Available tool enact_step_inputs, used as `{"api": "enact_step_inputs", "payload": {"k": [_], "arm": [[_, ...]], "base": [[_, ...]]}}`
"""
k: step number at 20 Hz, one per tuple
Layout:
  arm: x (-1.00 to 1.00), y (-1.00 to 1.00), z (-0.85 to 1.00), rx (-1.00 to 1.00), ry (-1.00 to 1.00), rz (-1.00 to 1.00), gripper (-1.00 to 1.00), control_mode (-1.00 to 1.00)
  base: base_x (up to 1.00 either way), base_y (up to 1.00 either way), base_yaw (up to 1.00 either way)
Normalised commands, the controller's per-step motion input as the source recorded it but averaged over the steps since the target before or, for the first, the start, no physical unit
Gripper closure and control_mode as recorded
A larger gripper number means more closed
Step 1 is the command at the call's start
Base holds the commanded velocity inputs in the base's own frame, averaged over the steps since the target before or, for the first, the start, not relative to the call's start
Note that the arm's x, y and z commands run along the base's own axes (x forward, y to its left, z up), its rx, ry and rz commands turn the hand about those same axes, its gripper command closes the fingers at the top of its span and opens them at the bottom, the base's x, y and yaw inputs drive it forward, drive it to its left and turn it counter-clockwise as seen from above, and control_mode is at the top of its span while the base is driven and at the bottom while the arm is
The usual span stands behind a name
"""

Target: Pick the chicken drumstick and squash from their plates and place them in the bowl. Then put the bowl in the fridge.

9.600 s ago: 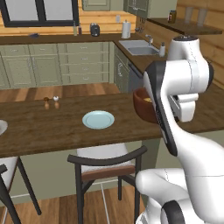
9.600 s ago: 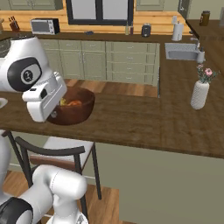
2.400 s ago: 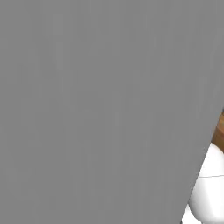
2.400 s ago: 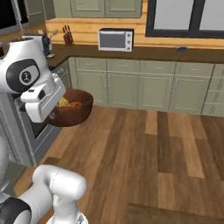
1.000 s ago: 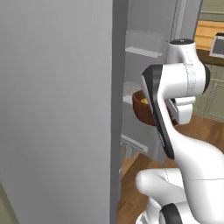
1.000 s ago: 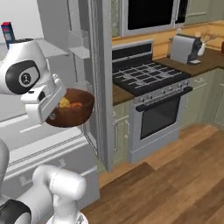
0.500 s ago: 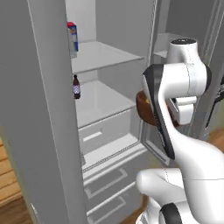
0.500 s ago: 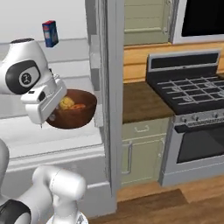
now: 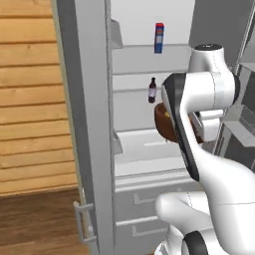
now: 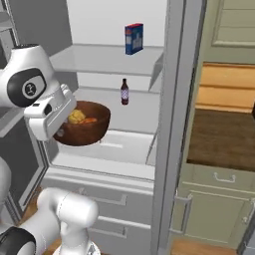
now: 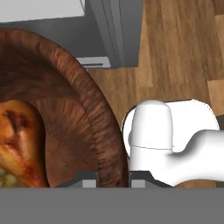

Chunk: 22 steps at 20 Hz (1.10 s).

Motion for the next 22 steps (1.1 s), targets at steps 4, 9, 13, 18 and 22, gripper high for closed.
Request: {"api": "enact_step_inputs", "payload": {"k": [4,9,13,18,22], "arm": [[0.0,0.0,0.0,0.0,0.0,0.0,1.0,1.0],[0.0,0.0,0.0,0.0,0.0,0.0,1.0,1.0],[0.0,0.0,0.0,0.0,0.0,0.0,1.0,1.0],[0.0,0.0,0.0,0.0,0.0,0.0,1.0,1.0],[0.0,0.0,0.0,0.0,0.0,0.0,1.0,1.0]], "base": [[0.37,-0.06,0.52],[0.39,0.0,0.08],[0.29,0.04,-0.13],[0.37,0.33,-0.24],[0.36,0.23,-0.28]]}}
